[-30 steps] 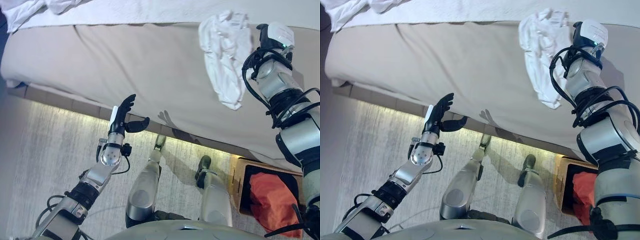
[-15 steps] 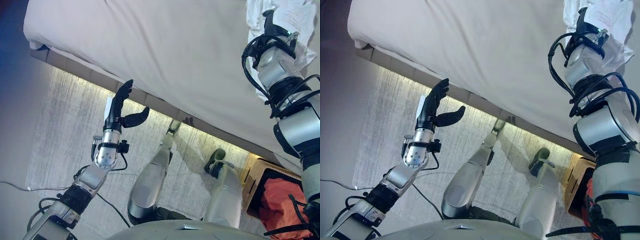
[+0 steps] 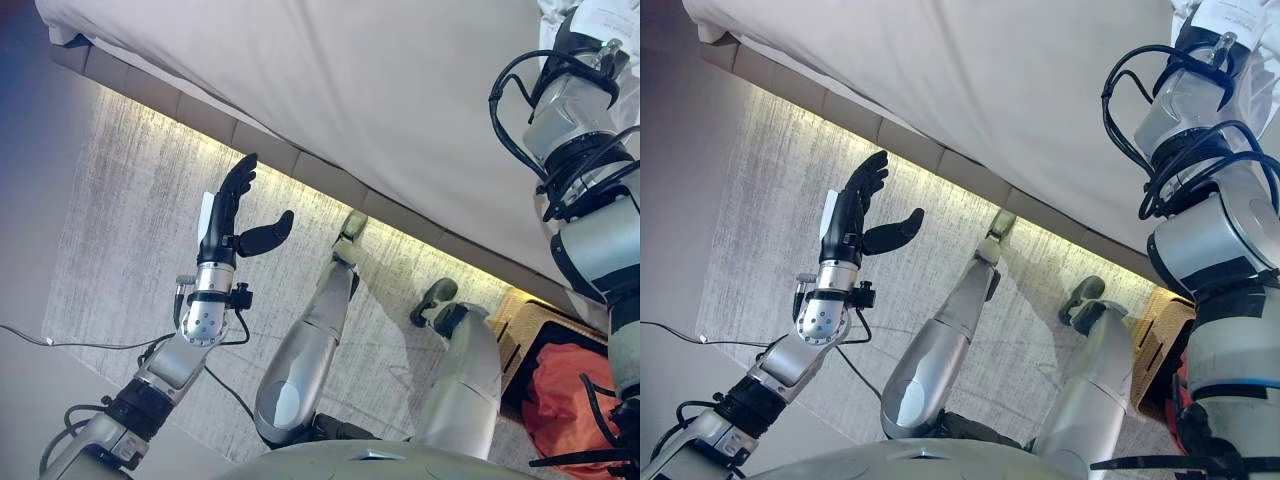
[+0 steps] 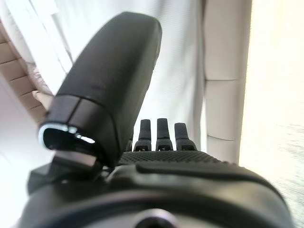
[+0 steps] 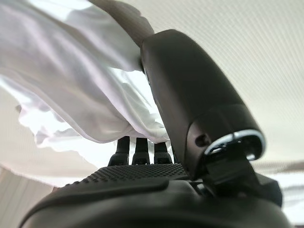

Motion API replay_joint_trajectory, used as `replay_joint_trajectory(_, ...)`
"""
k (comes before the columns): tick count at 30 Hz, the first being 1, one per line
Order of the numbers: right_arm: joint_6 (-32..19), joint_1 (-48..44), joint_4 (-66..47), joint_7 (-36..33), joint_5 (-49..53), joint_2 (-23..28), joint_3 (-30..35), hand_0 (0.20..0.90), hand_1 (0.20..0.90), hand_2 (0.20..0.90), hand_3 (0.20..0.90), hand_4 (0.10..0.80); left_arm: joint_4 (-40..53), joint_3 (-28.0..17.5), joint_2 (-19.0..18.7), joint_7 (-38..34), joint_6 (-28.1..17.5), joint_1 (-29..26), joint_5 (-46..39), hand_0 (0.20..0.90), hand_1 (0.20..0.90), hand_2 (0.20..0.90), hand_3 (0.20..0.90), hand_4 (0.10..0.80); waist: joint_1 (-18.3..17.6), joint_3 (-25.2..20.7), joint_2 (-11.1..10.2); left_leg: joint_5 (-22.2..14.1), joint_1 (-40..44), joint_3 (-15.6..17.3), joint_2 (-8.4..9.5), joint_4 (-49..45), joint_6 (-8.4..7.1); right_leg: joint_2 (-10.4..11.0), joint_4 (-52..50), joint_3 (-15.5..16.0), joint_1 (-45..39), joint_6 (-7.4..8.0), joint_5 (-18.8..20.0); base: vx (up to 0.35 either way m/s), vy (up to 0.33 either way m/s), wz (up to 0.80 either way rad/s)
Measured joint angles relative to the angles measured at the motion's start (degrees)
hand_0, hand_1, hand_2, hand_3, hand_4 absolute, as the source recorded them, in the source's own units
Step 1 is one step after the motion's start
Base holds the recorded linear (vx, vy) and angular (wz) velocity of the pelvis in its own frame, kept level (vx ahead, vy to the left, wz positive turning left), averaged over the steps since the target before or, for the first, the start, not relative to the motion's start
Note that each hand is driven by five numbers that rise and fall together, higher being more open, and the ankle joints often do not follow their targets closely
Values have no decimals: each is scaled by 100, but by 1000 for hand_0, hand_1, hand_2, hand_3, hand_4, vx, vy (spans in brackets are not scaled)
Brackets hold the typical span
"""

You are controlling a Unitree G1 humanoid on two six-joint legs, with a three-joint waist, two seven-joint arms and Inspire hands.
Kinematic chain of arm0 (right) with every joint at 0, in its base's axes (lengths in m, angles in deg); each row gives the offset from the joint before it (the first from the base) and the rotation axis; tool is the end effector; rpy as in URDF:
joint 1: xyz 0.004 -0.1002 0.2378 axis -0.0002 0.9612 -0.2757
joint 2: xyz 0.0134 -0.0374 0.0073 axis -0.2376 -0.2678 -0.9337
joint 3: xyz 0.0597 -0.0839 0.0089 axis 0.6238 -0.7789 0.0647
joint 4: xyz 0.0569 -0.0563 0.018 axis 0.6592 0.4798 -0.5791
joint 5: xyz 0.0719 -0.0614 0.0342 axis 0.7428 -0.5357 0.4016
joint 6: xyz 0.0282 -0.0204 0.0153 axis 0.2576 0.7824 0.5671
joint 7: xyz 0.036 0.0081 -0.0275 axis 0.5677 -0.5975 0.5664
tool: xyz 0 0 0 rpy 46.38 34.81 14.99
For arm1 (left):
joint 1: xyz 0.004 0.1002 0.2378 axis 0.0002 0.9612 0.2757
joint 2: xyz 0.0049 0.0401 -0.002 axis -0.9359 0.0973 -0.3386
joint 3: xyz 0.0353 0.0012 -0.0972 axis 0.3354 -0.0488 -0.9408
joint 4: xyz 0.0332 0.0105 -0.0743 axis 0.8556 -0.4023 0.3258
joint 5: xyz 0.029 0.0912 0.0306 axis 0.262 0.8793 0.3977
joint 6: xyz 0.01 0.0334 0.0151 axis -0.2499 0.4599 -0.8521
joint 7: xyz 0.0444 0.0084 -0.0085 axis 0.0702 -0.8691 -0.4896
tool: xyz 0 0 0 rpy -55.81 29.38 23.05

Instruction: Pick up the clothes from the bed and place them into the basket

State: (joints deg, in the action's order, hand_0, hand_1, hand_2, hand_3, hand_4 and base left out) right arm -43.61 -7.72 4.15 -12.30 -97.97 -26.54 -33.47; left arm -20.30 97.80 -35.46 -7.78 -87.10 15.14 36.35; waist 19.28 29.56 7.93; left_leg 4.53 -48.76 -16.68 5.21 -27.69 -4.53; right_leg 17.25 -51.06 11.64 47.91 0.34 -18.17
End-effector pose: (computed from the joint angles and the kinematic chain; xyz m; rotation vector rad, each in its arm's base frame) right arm 0.3599 -0.2544 0.2845 -1.4692 0.2617 -0.7535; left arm 0.2033 0.1739 0.0570 0.2824 -0.2711 0.0343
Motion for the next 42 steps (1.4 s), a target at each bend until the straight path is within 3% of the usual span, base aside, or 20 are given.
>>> replay_joint_trajectory(2, 104, -18, 76, 75, -82, 4, -3, 900, 900, 900, 900, 800, 19, -14, -39, -7, -41, 6, 0, 900, 900, 900, 900, 800, 50, 0, 0, 0, 0, 19, 3, 1, 0, 5, 12, -9, -9, 4, -2, 0, 0, 0)
replay_joint_trajectory(3, 164, -55, 152, 126, -96, 4, -49, 865, 865, 865, 859, 759, 43, -33, -91, -9, -84, 5, 0, 900, 900, 900, 900, 800, 94, 0, 0, 0, 0, 43, 2, 0, 0, 10, 19, -18, -9, 0, 0, -35, 13, 0)
replay_joint_trajectory(4, 190, -70, 176, 141, -95, 4, -70, 766, 766, 766, 744, 644, 56, -54, -124, -15, -95, 9, 0, 900, 900, 900, 900, 800, 108, 0, 0, 0, 0, 58, 2, -1, 0, 13, 24, -26, -12, 0, 0, 0, 0, 0)
replay_joint_trajectory(5, 194, -94, 186, 145, -96, 4, -111, 396, 396, 396, 313, 213, 67, -93, -148, -30, -99, 18, 0, 900, 900, 900, 900, 800, 111, 0, 0, 1, 0, 68, 2, -6, 1, 15, 33, -32, -15, -6, 4, 0, 0, 0)
replay_joint_trajectory(6, 196, -124, 190, 145, -98, 11, -154, 300, 300, 300, 200, 100, 75, -116, -174, -56, -100, 22, 0, 900, 900, 900, 900, 800, 108, 0, 0, 2, 0, 78, 2, -9, 2, 15, 40, -36, -19, -12, 7, 0, 0, 0)
replay_joint_trajectory(13, 153, -121, 197, 2, -45, 99, -169, 300, 300, 300, 200, 100, 94, -157, -209, -93, -104, -4, 2, 900, 900, 900, 900, 800, 14, 3, -7, -56, 120, 150, -6, -192, 127, 6, 88, -38, -251, -8, 21, -11, 0, -2)
replay_joint_trajectory(19, -112, 393, 204, -255, 399, 98, 30, 300, 300, 300, 200, 100, 86, -157, -201, -93, -104, -33, 27, 900, 900, 900, 900, 800, -173, 16, -27, -159, 719, 330, -28, -108, 262, -5, 331, -153, -833, 36, 48, 6, 19, -12)
replay_joint_trajectory(23, -300, 706, 175, -596, 681, 112, 271, 300, 300, 300, 200, 100, 77, -156, -191, -95, -66, -163, 85, 900, 900, 900, 900, 800, -296, 24, -39, -179, 1177, 447, -62, 54, 293, -32, 596, -216, -1284, 163, 123, 27, 31, -15)
replay_joint_trajectory(29, -638, 957, -204, -1209, 1094, 191, 583, 300, 300, 300, 200, 100, -85, -150, -169, -84, 185, -383, 130, 900, 900, 900, 900, 800, -506, 80, -139, -234, 1875, 669, -142, 257, 336, -94, 995, -350, -1945, 227, 242, 15, 36, -20)
replay_joint_trajectory(38, -1041, 1387, -1846, -1604, 1382, 714, 966, 300, 300, 300, 200, 100, -307, -158, -99, -96, 583, -630, 152, 900, 900, 900, 900, 800, -884, 164, -358, -253, 3156, 1016, -327, 954, 372, -241, 2020, -527, -3164, 288, 568, 65, 34, -24)
replay_joint_trajectory(42, -1283, 1688, -2818, -1610, 1379, 1039, 1451, 300, 300, 300, 200, 100, -308, -365, -117, -22, 842, -637, 149, 900, 900, 900, 900, 800, -1066, 123, -611, -223, 3655, 1253, -471, 1430, 412, -398, 2648, -670, -3602, 339, 832, 72, -9, -34)
